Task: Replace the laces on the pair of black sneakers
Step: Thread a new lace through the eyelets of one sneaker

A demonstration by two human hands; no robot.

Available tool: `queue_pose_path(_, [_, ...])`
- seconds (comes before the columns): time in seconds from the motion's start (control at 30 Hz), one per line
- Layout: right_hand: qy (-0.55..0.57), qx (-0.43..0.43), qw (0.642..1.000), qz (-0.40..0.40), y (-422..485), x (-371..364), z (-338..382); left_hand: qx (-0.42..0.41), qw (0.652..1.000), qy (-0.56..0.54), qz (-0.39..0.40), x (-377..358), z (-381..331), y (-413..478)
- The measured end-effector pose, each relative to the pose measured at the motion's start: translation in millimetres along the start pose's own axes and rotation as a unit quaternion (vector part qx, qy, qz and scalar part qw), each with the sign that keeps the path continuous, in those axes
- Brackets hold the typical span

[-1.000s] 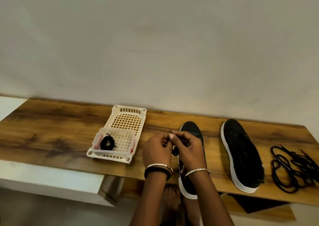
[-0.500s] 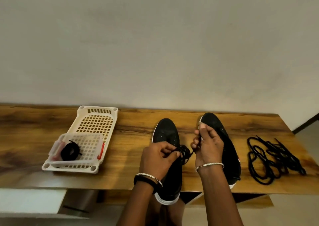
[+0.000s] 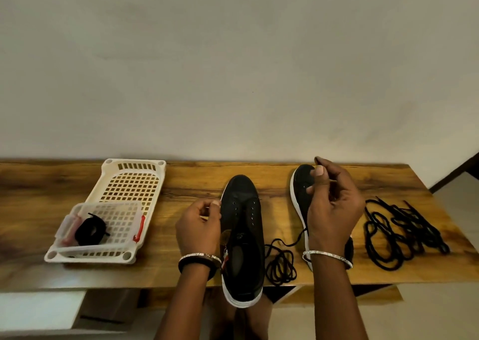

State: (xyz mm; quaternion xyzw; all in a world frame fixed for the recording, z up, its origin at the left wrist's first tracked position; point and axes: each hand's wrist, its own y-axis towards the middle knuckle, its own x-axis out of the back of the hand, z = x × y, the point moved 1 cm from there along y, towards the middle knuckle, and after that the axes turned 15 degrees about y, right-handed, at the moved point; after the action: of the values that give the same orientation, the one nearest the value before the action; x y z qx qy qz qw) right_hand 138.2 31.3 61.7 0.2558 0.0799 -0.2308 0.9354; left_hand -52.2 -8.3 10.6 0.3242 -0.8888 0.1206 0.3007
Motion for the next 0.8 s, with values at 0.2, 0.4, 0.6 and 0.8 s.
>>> queue_pose_path(0.2, [-0.079, -0.105, 0.983, 0.127, -31.0, -29.3, -38.4, -0.023, 0.995, 0.067, 0.068, -19.9, -4.1, 10.4])
queue_pose_path(0.4, [-0.159, -0.157, 0.957, 0.182, -38.8, -41.4, -69.7, -0.078, 0.974, 0.171, 0.127, -27.5, -5.1, 13.7])
queue_pose_path(0.6, [-0.212, -0.216, 0.927, 0.221, -41.3, -48.9, -87.6, -0.065, 0.969, 0.202, 0.126, -22.0, -9.2, 16.0])
queue_pose_path(0.8, [-0.288, -0.227, 0.894, 0.257, -46.7, -56.6, -92.0, -0.010, 0.980, 0.128, 0.153, -16.7, -1.7, 23.8])
